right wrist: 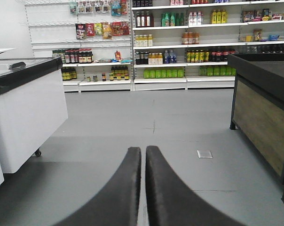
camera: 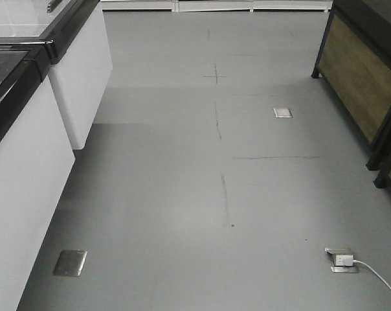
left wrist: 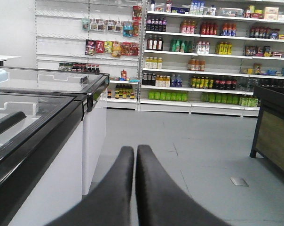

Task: Left arm holds basket, right arm returns cookies

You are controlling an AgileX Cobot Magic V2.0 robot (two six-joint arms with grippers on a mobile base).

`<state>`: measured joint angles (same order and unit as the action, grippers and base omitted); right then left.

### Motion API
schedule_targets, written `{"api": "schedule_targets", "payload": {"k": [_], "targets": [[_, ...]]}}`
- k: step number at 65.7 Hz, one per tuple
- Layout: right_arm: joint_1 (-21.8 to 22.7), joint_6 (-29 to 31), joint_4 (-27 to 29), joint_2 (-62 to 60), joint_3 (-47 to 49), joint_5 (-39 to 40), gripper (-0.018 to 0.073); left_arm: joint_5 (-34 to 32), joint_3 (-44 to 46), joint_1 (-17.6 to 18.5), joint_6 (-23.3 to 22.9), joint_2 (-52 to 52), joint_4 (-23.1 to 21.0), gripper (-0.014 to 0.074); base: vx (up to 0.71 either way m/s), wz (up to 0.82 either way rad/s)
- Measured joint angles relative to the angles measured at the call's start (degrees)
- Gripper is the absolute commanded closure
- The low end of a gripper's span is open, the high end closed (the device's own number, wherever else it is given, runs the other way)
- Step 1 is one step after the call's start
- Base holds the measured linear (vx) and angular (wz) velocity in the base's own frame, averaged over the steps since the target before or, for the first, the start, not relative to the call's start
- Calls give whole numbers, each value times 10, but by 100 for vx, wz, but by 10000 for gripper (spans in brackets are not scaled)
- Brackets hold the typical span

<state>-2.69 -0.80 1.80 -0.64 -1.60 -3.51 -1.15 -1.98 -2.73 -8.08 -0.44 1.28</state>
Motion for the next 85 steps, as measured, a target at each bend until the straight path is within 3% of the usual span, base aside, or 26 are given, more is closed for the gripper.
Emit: {"api": "schedule_targets", "payload": {"k": [55, 69, 85], "targets": [[0, 0, 0, 0, 0, 0, 570, 8, 6, 0, 0, 0, 0, 602, 0, 0], [0, 0, 0, 0, 0, 0, 570, 58, 60, 0, -1, 10, 0, 602, 0, 0], [0, 0, 0, 0, 0, 0, 570, 101, 162, 0, -2, 134, 0, 602, 0, 0]]}}
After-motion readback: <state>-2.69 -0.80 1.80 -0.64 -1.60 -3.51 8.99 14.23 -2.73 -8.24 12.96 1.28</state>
